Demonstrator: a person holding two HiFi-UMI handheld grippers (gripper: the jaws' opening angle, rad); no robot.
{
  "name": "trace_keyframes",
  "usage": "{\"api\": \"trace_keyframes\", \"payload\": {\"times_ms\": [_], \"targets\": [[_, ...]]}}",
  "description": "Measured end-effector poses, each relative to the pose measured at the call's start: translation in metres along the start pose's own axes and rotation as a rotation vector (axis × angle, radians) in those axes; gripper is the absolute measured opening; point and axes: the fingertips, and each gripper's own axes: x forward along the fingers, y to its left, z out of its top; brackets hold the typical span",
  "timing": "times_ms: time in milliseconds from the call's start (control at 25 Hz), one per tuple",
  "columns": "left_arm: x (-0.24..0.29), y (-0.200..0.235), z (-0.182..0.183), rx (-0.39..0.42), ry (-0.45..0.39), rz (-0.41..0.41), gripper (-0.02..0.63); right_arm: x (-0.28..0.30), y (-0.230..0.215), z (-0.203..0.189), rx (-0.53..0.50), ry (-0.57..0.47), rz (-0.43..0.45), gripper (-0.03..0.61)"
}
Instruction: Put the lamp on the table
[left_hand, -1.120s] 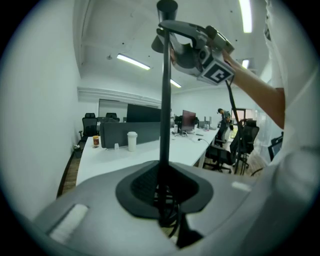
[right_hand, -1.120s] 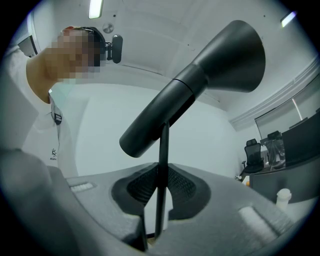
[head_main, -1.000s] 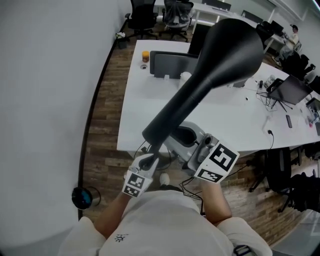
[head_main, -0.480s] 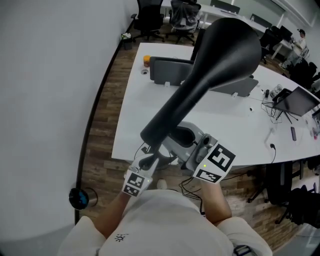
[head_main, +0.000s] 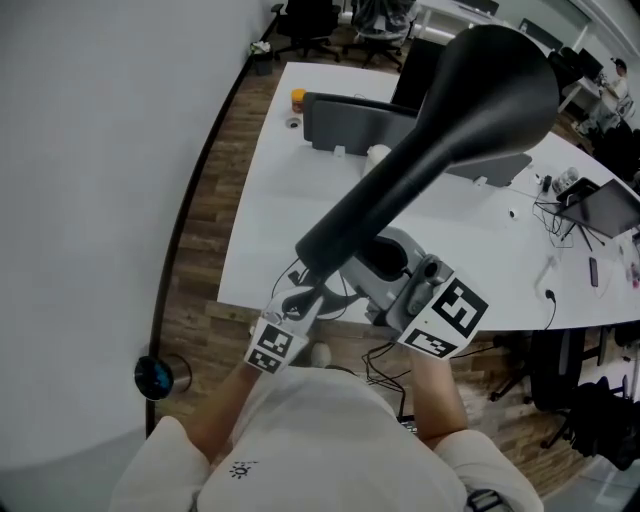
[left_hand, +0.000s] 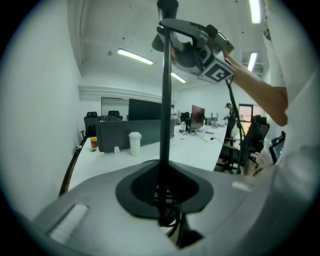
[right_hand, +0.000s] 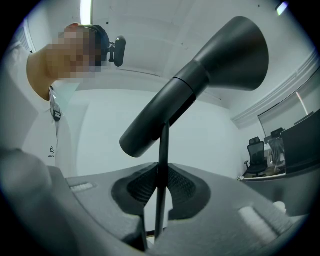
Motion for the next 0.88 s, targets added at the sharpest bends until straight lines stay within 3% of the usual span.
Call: {"api": "trace_keyframes", "payload": {"times_ms": [440, 880], "targets": [[0.024, 0.041, 0.001, 0.015, 0.010, -0.041, 0.046, 0.022, -0.045, -0.009, 0.004, 0.011, -0.081, 0.046], [0.061, 0.119, 0.008, 0.053, 0.018, -0.107, 0.046, 0.072, -0.107, -0.017, -0.018, 0.022, -0.166, 0.046]]}}
